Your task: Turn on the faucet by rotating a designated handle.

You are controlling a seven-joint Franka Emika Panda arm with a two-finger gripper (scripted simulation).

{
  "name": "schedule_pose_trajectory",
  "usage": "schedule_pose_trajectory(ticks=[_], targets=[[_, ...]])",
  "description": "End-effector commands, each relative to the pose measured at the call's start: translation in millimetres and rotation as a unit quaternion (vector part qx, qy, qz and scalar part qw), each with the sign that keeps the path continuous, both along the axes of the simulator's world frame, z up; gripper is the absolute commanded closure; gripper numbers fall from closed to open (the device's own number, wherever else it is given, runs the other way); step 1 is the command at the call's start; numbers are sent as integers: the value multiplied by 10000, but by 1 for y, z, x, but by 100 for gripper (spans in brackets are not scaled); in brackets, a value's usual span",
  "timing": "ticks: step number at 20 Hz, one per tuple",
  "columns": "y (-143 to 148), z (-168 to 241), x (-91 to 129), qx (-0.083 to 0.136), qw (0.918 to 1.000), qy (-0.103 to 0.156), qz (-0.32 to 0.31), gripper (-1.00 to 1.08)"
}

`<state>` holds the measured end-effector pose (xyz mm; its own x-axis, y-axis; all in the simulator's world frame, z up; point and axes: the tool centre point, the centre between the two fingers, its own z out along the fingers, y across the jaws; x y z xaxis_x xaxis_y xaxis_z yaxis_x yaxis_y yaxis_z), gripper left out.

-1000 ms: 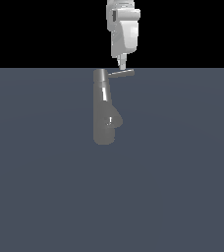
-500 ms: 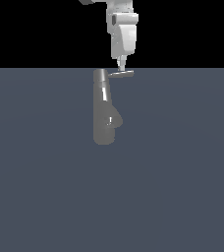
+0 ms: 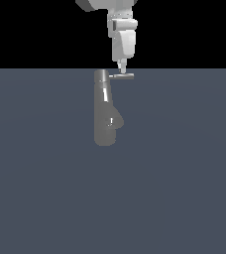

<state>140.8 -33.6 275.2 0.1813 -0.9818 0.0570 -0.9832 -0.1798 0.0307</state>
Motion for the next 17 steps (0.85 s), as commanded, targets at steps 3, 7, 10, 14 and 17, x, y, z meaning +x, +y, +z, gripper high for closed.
schedule_pose_trajectory(ticks=[3, 7, 10, 14, 17], targets=[[-12, -22, 6, -29, 9999, 132, -86, 108], [-14, -27, 14, -36, 9998, 142, -109, 108], [-15, -31, 19, -42, 9998, 149, -126, 108], [-17, -36, 26, -49, 9998, 159, -147, 108], [-18, -38, 30, -52, 9997, 163, -157, 108]])
